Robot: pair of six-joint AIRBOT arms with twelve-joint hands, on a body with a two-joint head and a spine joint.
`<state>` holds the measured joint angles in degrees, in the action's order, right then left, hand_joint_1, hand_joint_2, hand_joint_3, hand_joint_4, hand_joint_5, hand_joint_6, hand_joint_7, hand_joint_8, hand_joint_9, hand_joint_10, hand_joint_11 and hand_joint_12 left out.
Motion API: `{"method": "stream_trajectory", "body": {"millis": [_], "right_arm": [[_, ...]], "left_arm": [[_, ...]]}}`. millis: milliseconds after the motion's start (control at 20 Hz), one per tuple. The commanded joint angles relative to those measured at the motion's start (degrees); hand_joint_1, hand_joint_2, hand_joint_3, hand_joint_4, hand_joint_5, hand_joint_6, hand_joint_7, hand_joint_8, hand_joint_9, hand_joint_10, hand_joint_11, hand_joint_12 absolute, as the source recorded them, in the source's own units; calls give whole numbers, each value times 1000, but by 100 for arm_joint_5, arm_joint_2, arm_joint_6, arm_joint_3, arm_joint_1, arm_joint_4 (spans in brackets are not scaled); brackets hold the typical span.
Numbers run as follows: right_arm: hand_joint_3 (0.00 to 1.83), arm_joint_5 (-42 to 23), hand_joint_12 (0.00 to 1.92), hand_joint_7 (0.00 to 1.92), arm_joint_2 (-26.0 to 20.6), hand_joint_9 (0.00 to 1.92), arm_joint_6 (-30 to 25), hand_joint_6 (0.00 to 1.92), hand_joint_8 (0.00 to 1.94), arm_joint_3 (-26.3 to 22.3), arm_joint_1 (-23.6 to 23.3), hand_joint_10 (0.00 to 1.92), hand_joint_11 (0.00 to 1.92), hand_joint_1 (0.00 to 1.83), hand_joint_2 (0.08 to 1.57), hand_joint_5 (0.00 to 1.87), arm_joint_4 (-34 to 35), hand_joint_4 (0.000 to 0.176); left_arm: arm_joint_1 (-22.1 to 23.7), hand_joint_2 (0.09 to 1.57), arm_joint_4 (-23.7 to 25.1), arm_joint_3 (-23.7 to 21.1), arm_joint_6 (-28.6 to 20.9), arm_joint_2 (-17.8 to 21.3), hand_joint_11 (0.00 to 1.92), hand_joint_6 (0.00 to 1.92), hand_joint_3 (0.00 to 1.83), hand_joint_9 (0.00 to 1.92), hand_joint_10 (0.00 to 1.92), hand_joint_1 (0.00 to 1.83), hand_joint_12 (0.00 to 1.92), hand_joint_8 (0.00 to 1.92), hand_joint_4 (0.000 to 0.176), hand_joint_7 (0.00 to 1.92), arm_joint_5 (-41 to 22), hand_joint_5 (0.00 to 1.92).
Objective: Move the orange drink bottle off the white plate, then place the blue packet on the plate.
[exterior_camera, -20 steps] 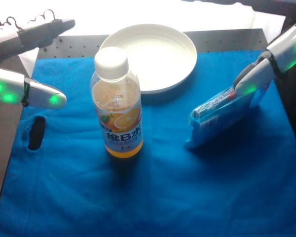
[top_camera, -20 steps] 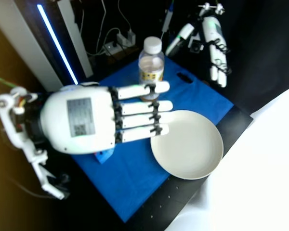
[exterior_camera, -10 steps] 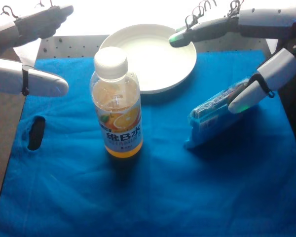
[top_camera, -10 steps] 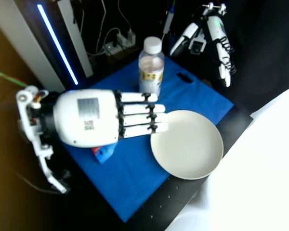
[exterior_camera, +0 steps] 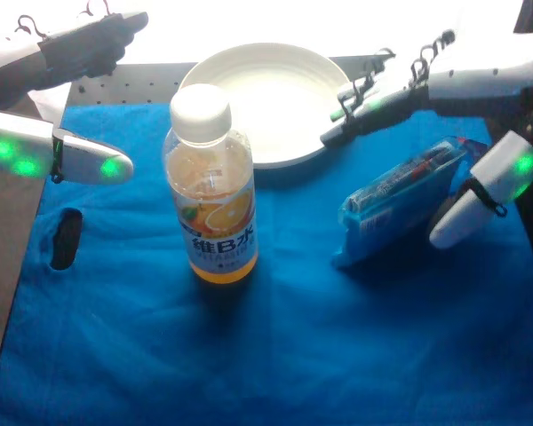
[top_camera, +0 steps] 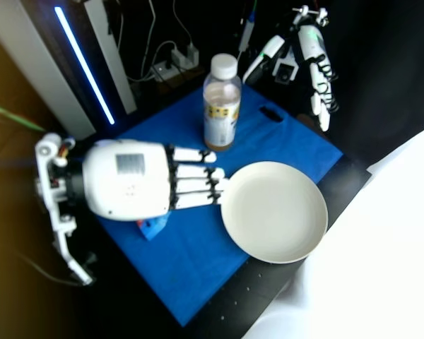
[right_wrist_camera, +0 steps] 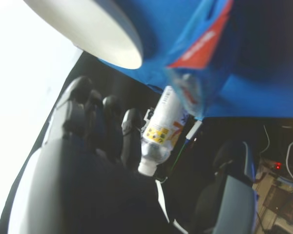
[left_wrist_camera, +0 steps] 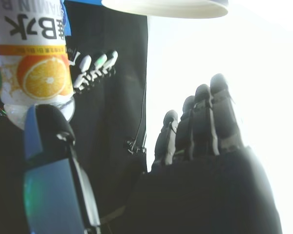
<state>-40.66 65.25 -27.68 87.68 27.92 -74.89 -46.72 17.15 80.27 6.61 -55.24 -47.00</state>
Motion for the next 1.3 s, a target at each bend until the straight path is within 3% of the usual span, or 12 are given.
{"method": "stream_trajectory", "body": {"millis": [0,200,300,550,700,750,800,850,900,950,1200,1250], "right_arm": [[1,-219,421,256,9,121,-82,5,13,-11,-49,17,0,865,732,309,336,81],[0,-102,231,281,16,128,-143,4,11,7,68,11,8,898,727,322,188,93],[0,-64,260,281,61,154,-143,0,7,43,104,16,47,890,717,300,157,116],[1,39,384,303,191,175,-143,2,4,174,153,3,0,931,723,313,136,100],[2,79,659,500,323,446,-143,2,6,309,165,18,160,947,856,383,139,79],[3,80,747,717,351,611,-143,7,24,331,165,54,248,998,910,497,141,28],[5,80,1047,855,363,706,-143,15,32,337,165,127,243,1053,941,589,141,0],[7,80,1473,1011,375,647,-143,29,714,346,164,779,330,1294,1041,768,143,0],[3,80,1748,1040,375,620,-143,643,1016,347,164,1214,410,1271,1096,911,146,0],[2,80,1858,952,375,599,-143,733,1224,350,163,1408,404,1246,1122,990,150,0],[0,73,1808,1042,471,674,-139,805,1043,446,156,1328,410,1240,1101,1006,385,0],[0,45,1768,1048,470,698,-138,730,1066,466,96,1309,473,1251,1095,1033,413,0]], "left_arm": [[52,788,-241,1,-49,-40,173,0,0,137,13,801,50,5,116,65,-641,0],[51,778,-151,15,-105,-147,176,0,0,145,12,790,53,7,107,79,-652,0],[51,781,-117,18,-139,-163,187,0,0,147,10,781,59,0,98,40,-665,0],[51,773,-71,13,-186,-189,188,0,0,161,9,748,63,0,105,42,-700,0],[50,780,-55,10,-196,-207,192,0,1,178,11,737,66,10,103,74,-722,0],[49,783,-50,7,-198,-208,183,0,2,170,7,735,63,8,116,71,-728,0],[49,780,-48,7,-198,-209,184,0,0,171,6,716,64,6,117,71,-729,0],[49,781,-45,9,-198,-211,188,0,1,173,7,715,66,6,115,71,-724,0],[49,781,-45,9,-199,-212,171,0,1,167,3,744,59,3,106,67,-724,0],[49,779,-45,9,-199,-216,170,0,0,166,2,744,60,0,102,62,-723,0],[48,774,-32,31,-241,-252,165,0,0,154,0,746,61,3,113,73,-693,0],[48,772,-29,51,-258,-240,175,0,0,156,1,731,66,0,95,56,-675,0]]}}
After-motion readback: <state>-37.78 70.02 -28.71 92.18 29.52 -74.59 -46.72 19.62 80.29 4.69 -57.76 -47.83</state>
